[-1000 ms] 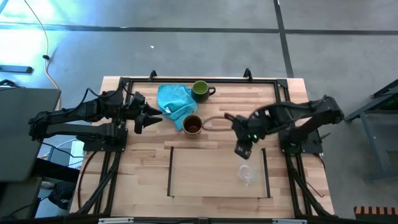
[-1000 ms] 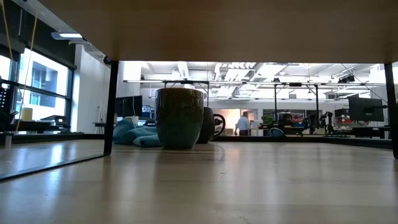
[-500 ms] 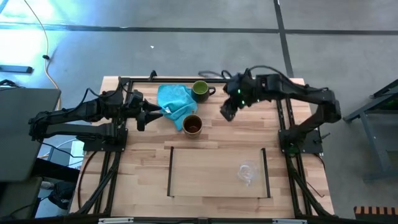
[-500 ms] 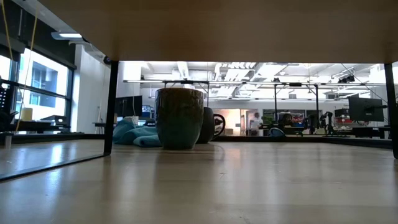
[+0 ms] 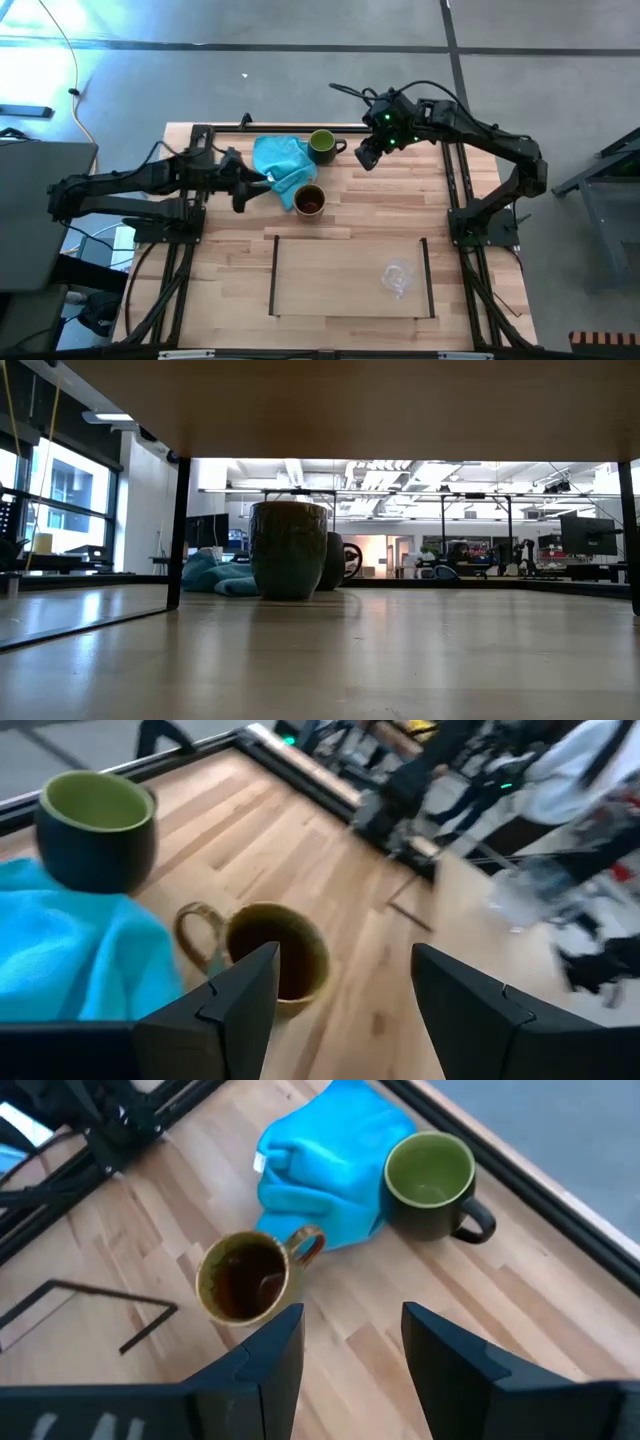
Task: Stack small to large cups/mugs on shelf
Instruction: Put the black mug on the shelf
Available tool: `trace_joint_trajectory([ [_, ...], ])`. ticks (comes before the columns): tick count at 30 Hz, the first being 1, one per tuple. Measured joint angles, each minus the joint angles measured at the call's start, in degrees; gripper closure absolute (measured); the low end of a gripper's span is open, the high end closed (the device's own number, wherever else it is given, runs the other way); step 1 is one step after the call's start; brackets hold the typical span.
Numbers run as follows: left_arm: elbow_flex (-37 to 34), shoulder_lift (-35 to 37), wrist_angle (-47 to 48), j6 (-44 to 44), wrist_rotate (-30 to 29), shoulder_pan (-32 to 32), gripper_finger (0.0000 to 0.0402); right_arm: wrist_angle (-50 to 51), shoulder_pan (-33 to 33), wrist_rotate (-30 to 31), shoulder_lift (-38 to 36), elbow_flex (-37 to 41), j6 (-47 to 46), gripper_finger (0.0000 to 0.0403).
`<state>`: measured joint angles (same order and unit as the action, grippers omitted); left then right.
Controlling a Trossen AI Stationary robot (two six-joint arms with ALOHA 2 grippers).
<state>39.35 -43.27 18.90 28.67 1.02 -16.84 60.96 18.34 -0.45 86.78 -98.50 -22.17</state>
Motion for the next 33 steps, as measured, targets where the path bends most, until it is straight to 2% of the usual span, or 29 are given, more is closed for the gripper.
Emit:
trace_joint_trajectory([
  [6,0.0,-9.5,-6.1,-0.8,-2.2,0.0,0.0186,-2.0,0.7,2.2,0.0,0.0,0.0,0.0242],
  [10,0.0,-14.8,-11.7,-0.9,-6.7,-0.1,0.0186,-2.1,1.4,4.7,0.0,0.0,-0.2,0.0242],
  [12,0.0,-16.5,-14.2,-1.0,-8.9,-1.1,0.0186,-2.1,1.9,5.0,0.0,0.0,-0.3,0.0242],
  [17,0.0,-17.9,-16.8,1.8,-9.5,-5.8,0.0186,-2.1,4.0,4.5,0.0,0.0,2.2,0.0242],
  [20,0.0,-17.6,-17.2,4.2,-8.1,-9.0,0.0186,-2.1,6.6,1.1,0.3,0.0,4.8,0.0242],
  [27,0.0,-17.4,-18.0,7.9,1.5,-15.1,0.0186,-2.4,14.3,-12.5,2.6,0.0,5.8,0.0242],
  [33,0.0,-17.4,-16.7,8.3,4.5,-15.3,0.0186,-5.2,18.7,-21.1,4.9,0.0,3.7,0.0242],
])
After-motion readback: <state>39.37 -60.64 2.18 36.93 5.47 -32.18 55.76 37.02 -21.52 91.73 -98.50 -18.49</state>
